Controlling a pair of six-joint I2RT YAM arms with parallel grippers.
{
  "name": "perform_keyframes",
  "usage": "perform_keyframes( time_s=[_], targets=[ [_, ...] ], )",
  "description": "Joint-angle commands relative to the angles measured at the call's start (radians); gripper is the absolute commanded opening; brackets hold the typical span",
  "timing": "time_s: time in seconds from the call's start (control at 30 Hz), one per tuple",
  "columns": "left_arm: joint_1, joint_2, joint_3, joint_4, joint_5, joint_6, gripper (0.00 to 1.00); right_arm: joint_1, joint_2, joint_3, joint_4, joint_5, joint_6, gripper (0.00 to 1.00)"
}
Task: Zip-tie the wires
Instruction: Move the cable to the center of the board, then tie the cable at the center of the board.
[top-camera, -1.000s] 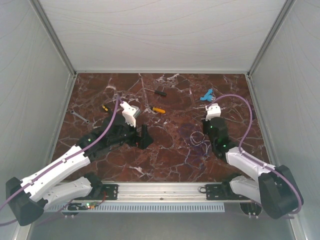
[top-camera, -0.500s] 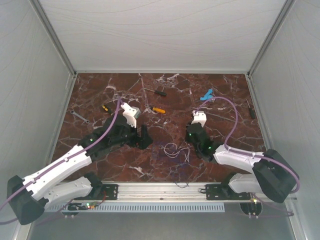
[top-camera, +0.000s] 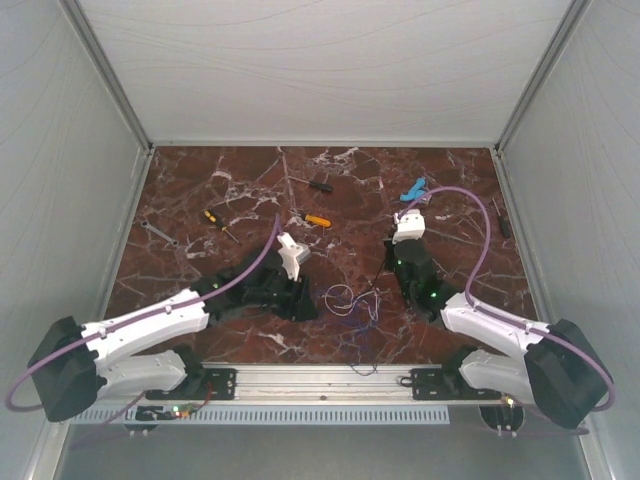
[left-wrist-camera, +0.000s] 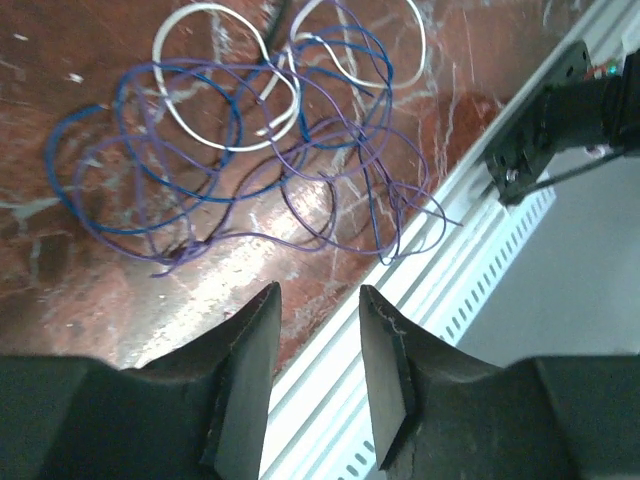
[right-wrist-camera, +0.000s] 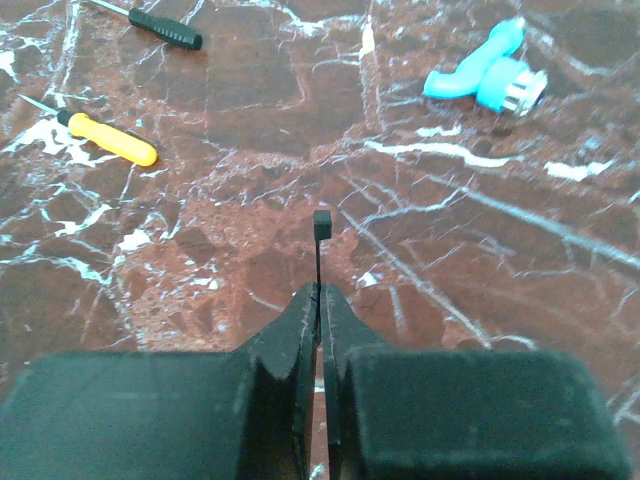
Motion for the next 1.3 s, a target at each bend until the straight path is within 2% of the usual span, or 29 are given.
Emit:
perform_keyframes(
  time_s=[0.0, 0.13, 0.3, 0.57, 0.77, 0.87, 0.97, 1.27],
  targets=[
    [-0.04, 0.037, -0.023, 0.108, 0.038, -0.05, 0.36, -0.007, -0.021, -0.007, 0.084, 0.037, -0.205, 0.0],
    [-0.045, 0.047, -0.07, 0.144, 0.044, -0.077, 0.3, 0.021, -0.018, -0.013, 0.137, 0.019, -0.356, 0.0],
    [-0.066, 0.069, -0.111, 0.163, 0.058, -0.095, 0.24, 0.103, 0.026, -0.066, 0.348, 0.076, -0.652, 0.0],
    [-0.1, 0.079, -0.163, 0.195, 0.043, -0.139, 0.24, 0.114, 0.055, -0.117, 0.557, 0.147, -0.819, 0.0],
    [-0.101, 0.104, -0.165, 0.202, 0.018, -0.135, 0.24, 0.085, 0.035, -0.093, 0.499, 0.064, -0.789, 0.0],
    [-0.101, 0.108, -0.17, 0.182, -0.101, -0.185, 0.25, 0.126, 0.03, -0.106, 0.442, 0.021, -0.783, 0.0],
    [-0.099, 0.115, -0.179, 0.216, -0.154, -0.195, 0.26, 0.18, 0.012, -0.131, 0.4, -0.012, -0.776, 0.0],
    [-0.07, 0.303, -0.081, 0.281, -0.18, -0.175, 0.24, 0.263, -0.074, -0.157, 0.279, -0.038, -0.668, 0.0]
  ],
)
